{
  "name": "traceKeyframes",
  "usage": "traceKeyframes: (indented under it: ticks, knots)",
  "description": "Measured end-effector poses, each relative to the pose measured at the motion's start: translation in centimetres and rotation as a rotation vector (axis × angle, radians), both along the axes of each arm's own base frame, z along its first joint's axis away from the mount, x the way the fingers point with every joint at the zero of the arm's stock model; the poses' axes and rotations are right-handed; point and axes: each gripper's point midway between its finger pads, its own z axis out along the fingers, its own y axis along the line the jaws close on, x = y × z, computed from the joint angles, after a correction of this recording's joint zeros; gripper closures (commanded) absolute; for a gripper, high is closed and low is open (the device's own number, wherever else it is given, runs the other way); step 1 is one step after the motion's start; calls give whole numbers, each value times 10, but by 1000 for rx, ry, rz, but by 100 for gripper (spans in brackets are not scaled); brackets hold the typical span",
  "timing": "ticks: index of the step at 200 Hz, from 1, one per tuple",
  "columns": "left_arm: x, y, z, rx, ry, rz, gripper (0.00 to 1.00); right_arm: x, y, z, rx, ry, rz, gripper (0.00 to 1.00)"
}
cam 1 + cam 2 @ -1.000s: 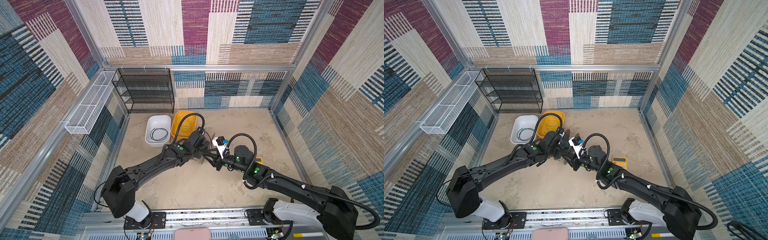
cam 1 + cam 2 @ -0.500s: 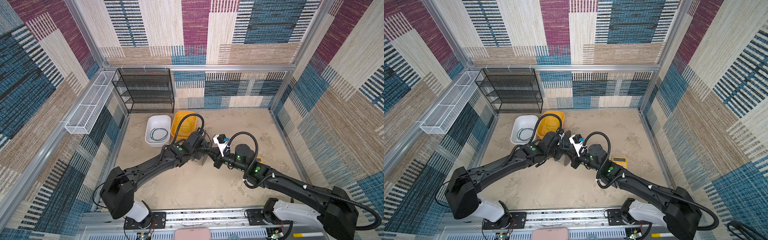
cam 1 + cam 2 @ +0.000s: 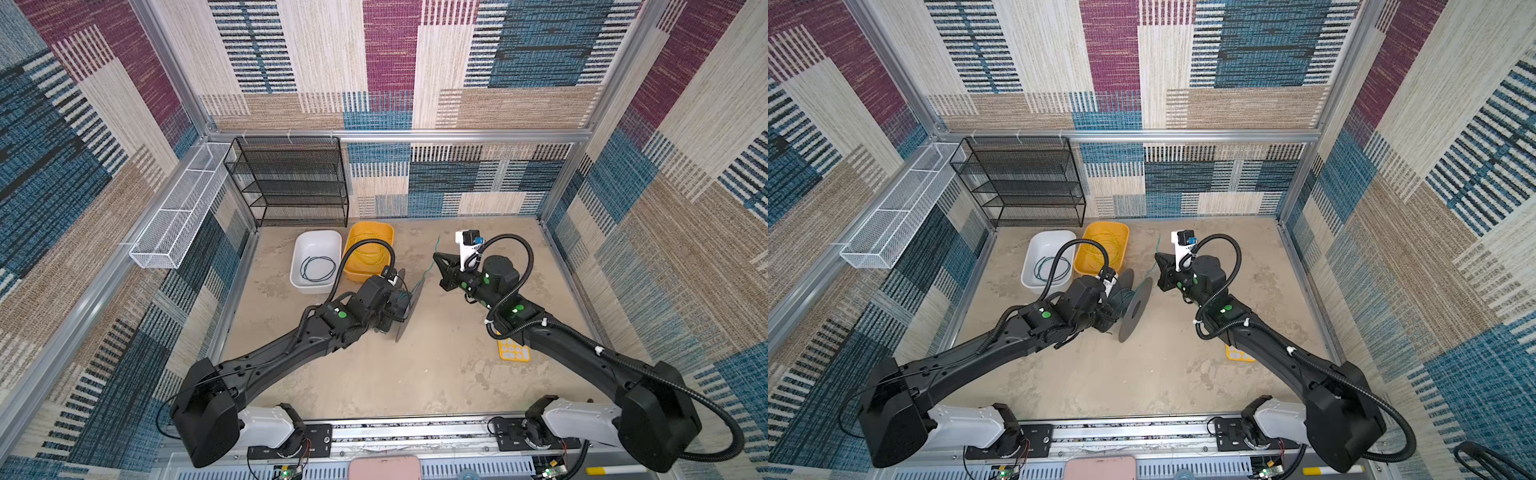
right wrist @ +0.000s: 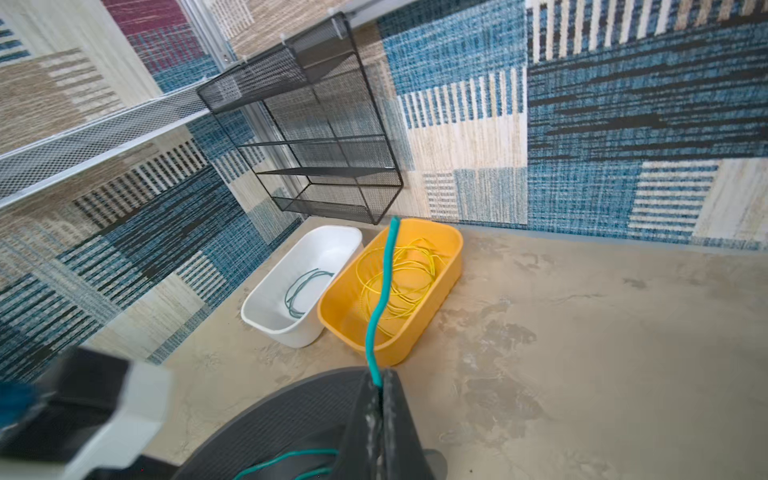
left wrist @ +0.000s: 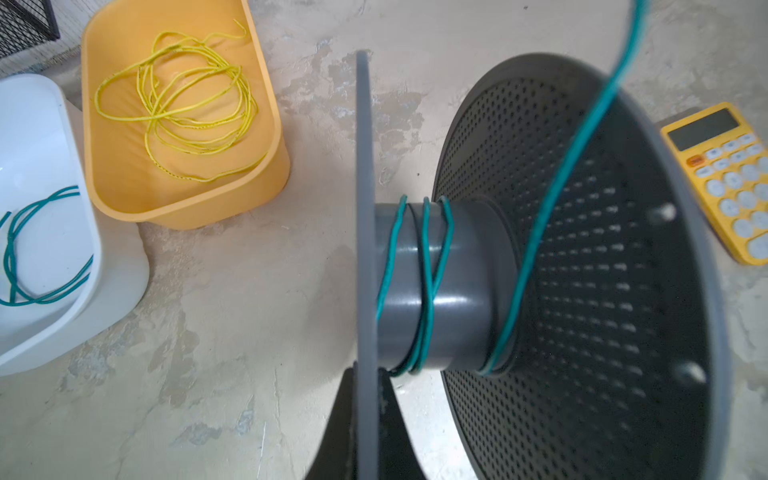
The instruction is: Wrap the cables
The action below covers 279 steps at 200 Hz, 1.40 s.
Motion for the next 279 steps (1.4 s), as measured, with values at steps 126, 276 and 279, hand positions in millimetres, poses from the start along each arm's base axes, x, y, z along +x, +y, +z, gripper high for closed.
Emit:
traceKeyframes:
  ticks: [126,276,279]
  knots:
    - [-3,20,50,-288,-37,34,100,20,6,-115,162,219,134,100]
    - [29,34,32,-602,16,241,100,-21,28,-182,326,430,191,100]
    - [30,33,34,-611,11,242,100,-22,28,-180,334,431,195,100]
